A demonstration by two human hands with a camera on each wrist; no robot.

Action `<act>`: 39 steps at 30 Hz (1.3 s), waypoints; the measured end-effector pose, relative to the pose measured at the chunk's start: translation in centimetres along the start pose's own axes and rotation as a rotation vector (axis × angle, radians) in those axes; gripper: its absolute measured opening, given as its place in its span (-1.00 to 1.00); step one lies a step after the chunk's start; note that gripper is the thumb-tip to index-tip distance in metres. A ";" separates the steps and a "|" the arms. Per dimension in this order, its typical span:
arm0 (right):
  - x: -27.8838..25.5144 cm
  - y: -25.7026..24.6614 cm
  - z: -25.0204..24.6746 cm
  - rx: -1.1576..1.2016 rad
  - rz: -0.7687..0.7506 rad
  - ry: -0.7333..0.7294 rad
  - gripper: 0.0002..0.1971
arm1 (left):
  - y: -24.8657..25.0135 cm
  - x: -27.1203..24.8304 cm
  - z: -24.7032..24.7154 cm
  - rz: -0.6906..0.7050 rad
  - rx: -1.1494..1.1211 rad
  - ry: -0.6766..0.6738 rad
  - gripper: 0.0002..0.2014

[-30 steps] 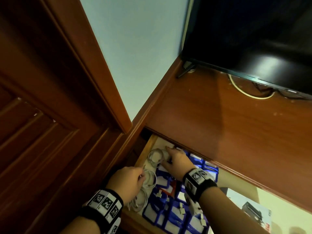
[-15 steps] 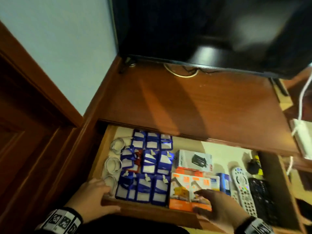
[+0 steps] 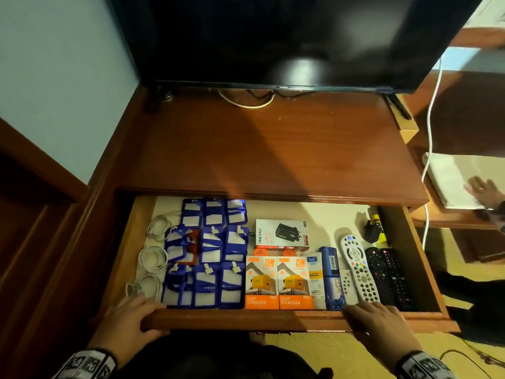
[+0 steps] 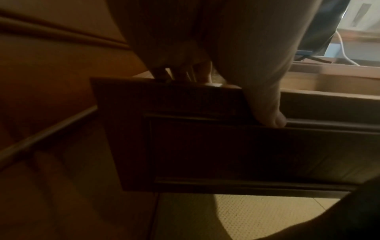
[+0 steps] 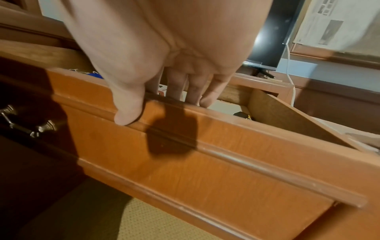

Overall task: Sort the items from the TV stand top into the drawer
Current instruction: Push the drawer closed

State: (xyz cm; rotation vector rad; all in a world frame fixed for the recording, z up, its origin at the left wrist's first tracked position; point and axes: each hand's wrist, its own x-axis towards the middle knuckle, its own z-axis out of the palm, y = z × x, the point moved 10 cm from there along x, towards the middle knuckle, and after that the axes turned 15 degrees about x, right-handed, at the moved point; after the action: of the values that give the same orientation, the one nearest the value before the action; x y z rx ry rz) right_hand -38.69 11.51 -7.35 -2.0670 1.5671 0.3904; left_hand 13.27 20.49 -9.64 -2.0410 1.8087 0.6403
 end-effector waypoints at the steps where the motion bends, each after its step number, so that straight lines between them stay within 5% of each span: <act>1: 0.2 0.0 0.0 -0.011 -0.025 -0.009 -0.55 | 0.0 0.0 0.1 -0.002 -0.003 -0.006 -0.57; 12: 0.9 -1.7 -1.3 0.009 -0.028 -0.030 -0.59 | -0.4 0.9 -1.1 -0.006 -0.004 0.013 -0.53; 20: 7.3 -0.8 -6.0 0.019 0.057 0.139 -0.72 | -0.3 7.4 -6.9 -0.025 -0.026 0.116 -0.47; 26: 10.5 -0.6 -8.6 0.045 0.138 0.197 -0.58 | 0.3 9.7 -11.1 -0.084 -0.018 0.267 -0.52; 30: 9.2 1.3 -9.2 0.158 0.293 0.362 -0.22 | 0.7 8.3 -11.4 -0.230 0.000 0.374 -0.36; 33: 6.0 4.0 -8.1 0.493 0.486 0.635 0.24 | -1.1 5.5 -9.9 -0.545 -0.291 0.399 -0.05; 35: 4.3 5.5 -6.3 0.691 0.628 0.706 0.37 | -1.8 3.9 -8.4 -0.661 -0.389 0.419 0.11; 39: 5.9 6.8 -3.5 0.876 0.655 0.621 0.42 | -1.1 4.8 -7.3 -0.557 -0.312 0.419 -0.05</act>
State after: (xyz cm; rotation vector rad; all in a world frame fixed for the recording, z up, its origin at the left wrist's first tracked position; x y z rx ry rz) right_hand -43.72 3.46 -9.01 -0.9938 2.2049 -0.6954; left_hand 15.62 12.70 -6.12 -2.9015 1.2602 0.3605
